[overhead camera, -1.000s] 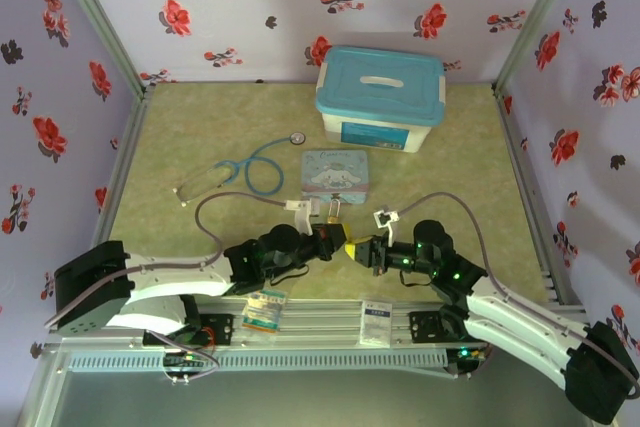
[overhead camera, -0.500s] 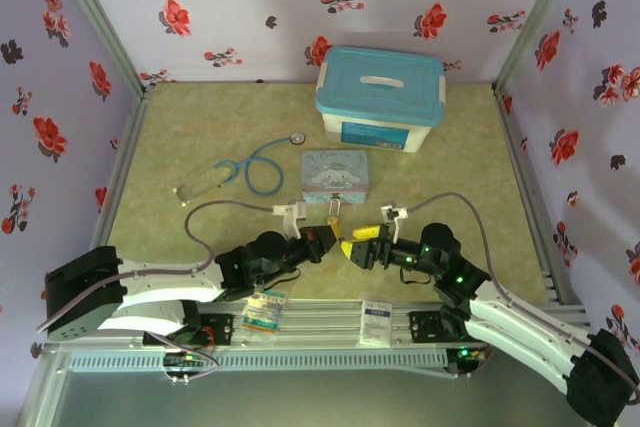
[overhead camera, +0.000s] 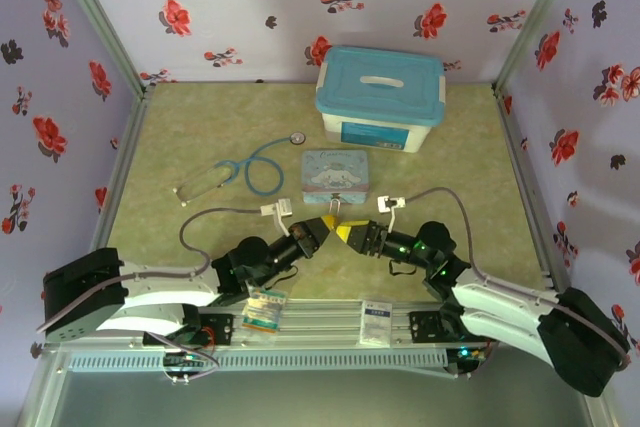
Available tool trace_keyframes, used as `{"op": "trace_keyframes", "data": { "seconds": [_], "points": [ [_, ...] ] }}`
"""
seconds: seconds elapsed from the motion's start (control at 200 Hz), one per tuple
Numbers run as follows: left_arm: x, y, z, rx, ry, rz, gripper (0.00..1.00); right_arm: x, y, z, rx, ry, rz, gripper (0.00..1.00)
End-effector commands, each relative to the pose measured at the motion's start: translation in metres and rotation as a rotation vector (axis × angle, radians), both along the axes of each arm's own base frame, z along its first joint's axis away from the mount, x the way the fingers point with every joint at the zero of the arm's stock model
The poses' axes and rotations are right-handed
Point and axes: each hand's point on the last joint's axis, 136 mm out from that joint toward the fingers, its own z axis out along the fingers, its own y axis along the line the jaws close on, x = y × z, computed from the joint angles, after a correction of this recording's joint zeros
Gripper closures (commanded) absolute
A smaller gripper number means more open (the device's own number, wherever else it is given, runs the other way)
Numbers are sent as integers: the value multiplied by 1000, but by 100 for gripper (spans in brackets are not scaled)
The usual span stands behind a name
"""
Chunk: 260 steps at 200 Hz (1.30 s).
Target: Unlock a padlock with a key
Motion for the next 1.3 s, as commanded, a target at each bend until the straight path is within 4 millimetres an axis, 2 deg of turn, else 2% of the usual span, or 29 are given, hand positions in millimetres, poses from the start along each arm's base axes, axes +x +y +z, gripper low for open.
{"op": "trace_keyframes", "data": {
  "seconds": [0.0, 0.19, 0.4, 0.54, 0.685, 0.82, 0.86, 0.88, 0.89, 0.945, 0.98, 1.09, 1.1, 1.115, 1.175, 1.23, 1.295],
  "points": [
    [4, 9, 14, -51, -32, 35, 100, -10, 1, 17, 70, -42, 46, 48],
    [3, 7, 11, -58, -26, 28, 100, -13, 2, 21, 84, -52, 49, 54],
    [3, 4, 7, -74, -12, 24, 100, -13, 4, 21, 87, -60, 47, 70],
    [4, 6, 5, -75, -10, 35, 100, -12, 3, 19, 87, -59, 40, 85],
    [5, 5, 2, -67, -3, 36, 100, -12, 3, 19, 89, -63, 32, 89],
    [5, 4, -1, -70, 6, 31, 100, -11, 0, 20, 92, -73, 17, 100],
    [5, 4, 0, -77, 5, 36, 100, -10, -1, 18, 87, -74, 6, 100],
    [5, 9, -11, -54, 11, 42, 100, -10, -2, 17, 81, -72, 2, 100],
    [5, 10, -12, -50, 10, 47, 98, -10, -2, 16, 78, -73, 1, 100],
    [8, 19, -17, -29, 8, 80, 66, -7, -5, 9, 49, -65, -23, 100],
    [11, 24, -20, -6, 2, 106, 55, -4, -7, 2, 15, -51, -49, 100],
    [20, 40, -26, 147, -3, 186, 36, 11, -21, -30, -171, -9, -166, 100],
    [20, 43, -34, 191, 6, 193, 35, 13, -23, -34, -191, -7, -180, 100],
    [23, 43, -29, 217, 11, 207, 32, 15, -25, -36, -215, -7, -195, 100],
    [30, 57, -40, 401, 47, 272, 23, 21, -38, -51, -314, 15, -254, 100],
    [35, 67, -49, 510, 70, 302, 16, 28, -51, -63, -378, 42, -317, 100],
    [40, 65, -63, 564, 90, 267, 16, 37, -69, -81, -461, 94, -400, 100]
  ]
}}
